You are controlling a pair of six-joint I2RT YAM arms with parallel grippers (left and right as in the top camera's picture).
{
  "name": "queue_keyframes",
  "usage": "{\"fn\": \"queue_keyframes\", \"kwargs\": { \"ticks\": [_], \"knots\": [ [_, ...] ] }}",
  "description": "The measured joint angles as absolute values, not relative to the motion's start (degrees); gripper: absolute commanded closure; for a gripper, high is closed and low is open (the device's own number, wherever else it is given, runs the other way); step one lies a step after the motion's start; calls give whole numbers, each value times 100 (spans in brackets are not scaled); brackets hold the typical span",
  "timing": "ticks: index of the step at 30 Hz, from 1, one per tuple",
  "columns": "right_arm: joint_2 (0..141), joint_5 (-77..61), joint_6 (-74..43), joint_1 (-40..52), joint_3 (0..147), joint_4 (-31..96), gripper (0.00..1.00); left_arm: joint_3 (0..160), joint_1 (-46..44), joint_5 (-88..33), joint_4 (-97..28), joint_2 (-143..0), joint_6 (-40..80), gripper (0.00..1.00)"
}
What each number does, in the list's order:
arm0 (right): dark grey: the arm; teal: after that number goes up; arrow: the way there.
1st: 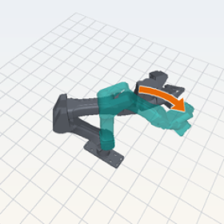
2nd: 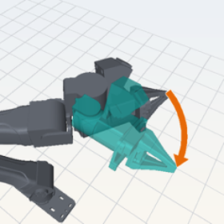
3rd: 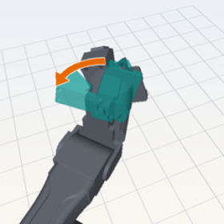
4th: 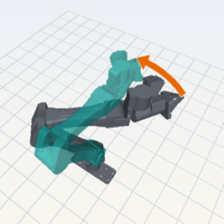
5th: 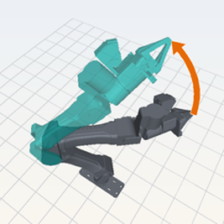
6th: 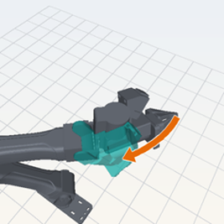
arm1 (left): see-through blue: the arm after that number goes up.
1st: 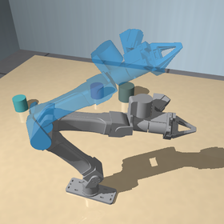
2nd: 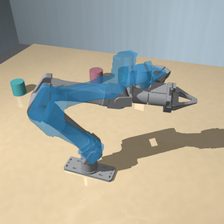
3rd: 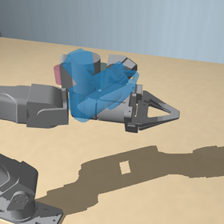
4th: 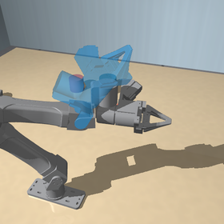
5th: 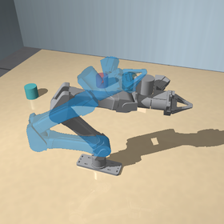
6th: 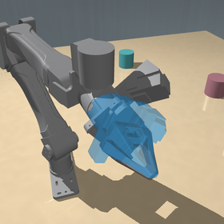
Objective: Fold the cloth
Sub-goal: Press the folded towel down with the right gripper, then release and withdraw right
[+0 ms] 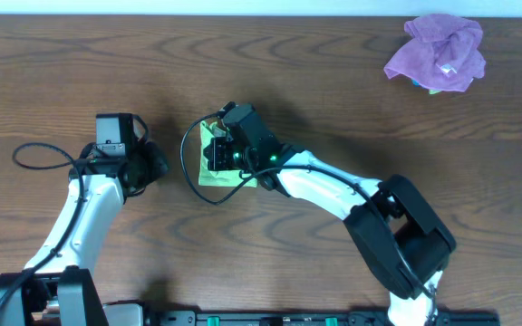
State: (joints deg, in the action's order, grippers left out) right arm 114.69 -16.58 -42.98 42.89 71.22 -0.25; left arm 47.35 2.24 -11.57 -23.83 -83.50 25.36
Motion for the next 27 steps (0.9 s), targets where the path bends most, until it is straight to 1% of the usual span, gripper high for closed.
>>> {"fn": "queue_keyframes", "kwargs": {
  "ticks": [2,4,5,6,8,11,15,16,27],
  "knots": [
    [11489,-1656,-4300,4303,7131,54,98,4735,257,-1157,-2383,-8350,2521,94],
    [11491,-1653,-4311,4311,7131,130,89,4735,263,-1157,-2383,-8350,2519,94],
    [11491,-1649,-4324,4316,7131,150,80,4735,263,-1157,-2383,-8350,2519,94],
    [11491,-1656,-4311,4316,7131,150,58,4735,263,-1155,-2381,-8350,2519,94],
    [11491,-1653,-4324,4322,7131,150,43,4735,263,-1153,-2381,-8350,2517,94],
    [11491,-1708,-4283,4322,7131,143,22,4735,263,-1120,-2379,-8350,2515,94],
    [11491,-1824,-4292,4322,7131,93,4,4735,263,-1109,-2370,-8350,2502,94],
    [11491,-1861,-4281,4322,7131,80,1,4737,263,-1109,-2366,-8350,2502,94],
    [11485,-2265,-4219,4152,7133,388,1,4737,263,-1090,-2357,-8350,2502,94]
  ]
}}
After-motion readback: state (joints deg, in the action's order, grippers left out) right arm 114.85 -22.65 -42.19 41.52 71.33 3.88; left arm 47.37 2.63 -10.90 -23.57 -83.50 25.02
